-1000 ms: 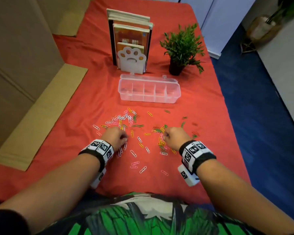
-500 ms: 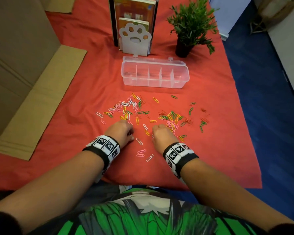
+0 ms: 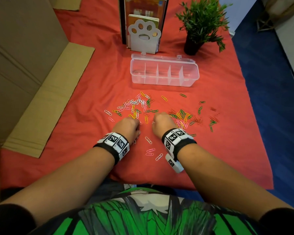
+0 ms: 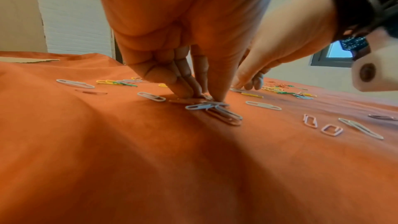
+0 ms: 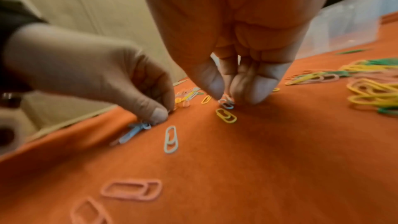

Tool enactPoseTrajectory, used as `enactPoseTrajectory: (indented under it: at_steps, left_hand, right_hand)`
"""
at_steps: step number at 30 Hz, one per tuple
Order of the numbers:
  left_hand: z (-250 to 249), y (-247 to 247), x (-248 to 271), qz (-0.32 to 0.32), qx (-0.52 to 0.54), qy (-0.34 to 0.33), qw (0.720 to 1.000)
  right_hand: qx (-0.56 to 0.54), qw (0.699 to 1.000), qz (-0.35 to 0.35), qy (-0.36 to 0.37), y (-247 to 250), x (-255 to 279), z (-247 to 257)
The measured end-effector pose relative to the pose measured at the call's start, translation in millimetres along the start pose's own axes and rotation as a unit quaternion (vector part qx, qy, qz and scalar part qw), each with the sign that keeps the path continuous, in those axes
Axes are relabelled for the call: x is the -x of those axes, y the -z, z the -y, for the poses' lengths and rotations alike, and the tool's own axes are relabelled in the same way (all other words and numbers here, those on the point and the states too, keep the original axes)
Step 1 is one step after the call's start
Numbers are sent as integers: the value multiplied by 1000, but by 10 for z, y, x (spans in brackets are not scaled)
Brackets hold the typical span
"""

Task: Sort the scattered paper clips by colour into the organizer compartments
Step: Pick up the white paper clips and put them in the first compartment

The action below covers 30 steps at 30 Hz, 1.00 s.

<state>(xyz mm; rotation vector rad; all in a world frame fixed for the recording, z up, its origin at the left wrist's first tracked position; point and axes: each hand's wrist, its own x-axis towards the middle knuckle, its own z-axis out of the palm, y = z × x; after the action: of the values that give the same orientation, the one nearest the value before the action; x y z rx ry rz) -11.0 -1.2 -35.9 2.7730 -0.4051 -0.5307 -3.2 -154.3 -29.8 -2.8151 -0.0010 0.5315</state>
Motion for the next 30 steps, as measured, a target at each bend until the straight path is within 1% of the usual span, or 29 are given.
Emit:
enactPoseTrajectory:
  at_steps: [3, 5, 7, 9, 10, 11, 12, 13, 14, 15, 16, 17, 18, 19, 20, 21, 22, 23, 24, 25, 26, 27, 28, 29, 30]
  left_hand:
    - [-6, -18, -4, -15, 3, -5, 1000]
    - [-4, -24, -18, -7, 6, -2, 1000]
    - [4, -24, -29, 1, 19, 1, 1000]
    - [26, -17, -43, -8, 46, 2, 999]
    - [49, -10, -53, -15, 66, 5, 998]
    - [76, 6, -59, -23, 92, 13, 995]
    - [110, 14, -69, -29, 122, 25, 992]
    - [139, 35, -78, -31, 159, 42, 986]
    - [164, 61, -86, -31, 207, 61, 976]
    - [179, 94, -89, -31, 267, 83, 960]
    - [193, 122, -92, -33, 335, 110, 935]
    - [195, 161, -86, -35, 404, 143, 903]
    - [191, 195, -71, -34, 474, 177, 862]
    - [186, 228, -48, -31, 534, 204, 820]
    - [181, 257, -25, -25, 575, 223, 787]
    - [174, 285, 5, -17, 598, 233, 767]
    - [168, 297, 31, -8, 610, 240, 756]
    - [167, 296, 53, 2, 614, 242, 752]
    - [165, 278, 63, 9, 610, 243, 754]
    - [172, 247, 69, 12, 593, 237, 769]
    - [181, 210, 75, 12, 553, 218, 804]
    - [194, 176, 87, 13, 484, 186, 855]
    - [213, 141, 99, 13, 393, 145, 908]
    - [230, 118, 121, 16, 299, 106, 948]
    - [246, 106, 148, 17, 214, 71, 974]
  right_hand:
    - [52, 998, -5, 25, -49, 1, 82]
    - [75, 996, -6, 38, -62, -3, 113]
    - [73, 996, 4, 44, -27, -27, 108]
    - [29, 999, 24, 24, 45, -61, 78]
    - [-12, 999, 30, 1, 73, -73, 56]
    - [-77, 996, 39, -31, 88, -71, 25]
    - [-182, 979, 61, -70, 92, -49, -3]
    - [-304, 942, 90, -110, 97, -10, -19]
    - [-410, 894, 115, -142, 89, 34, -40]
    - [-480, 853, 130, -159, 83, 87, -71]
    - [-526, 822, 142, -165, 75, 137, -93]
    - [-546, 807, 152, -166, 63, 184, -105]
    - [-546, 806, 159, -165, 39, 217, -112]
    - [-519, 824, 164, -159, 5, 241, -109]
    - [-469, 855, 169, -144, -39, 251, -106]
    - [-400, 891, 175, -126, -79, 257, -95]
    - [-326, 923, 174, -105, -117, 263, -77]
    - [-256, 948, 166, -86, -144, 276, -45]
    - [-194, 967, 149, -65, -166, 294, -10]
    - [-132, 982, 125, -41, -191, 309, 22]
    - [-75, 992, 98, -11, -222, 328, 58]
    - [-27, 996, 79, 13, -259, 349, 92]
    - [11, 997, 63, 33, -285, 368, 131]
    - [44, 997, 57, 41, -295, 386, 170]
    - [63, 995, 57, 43, -300, 388, 193]
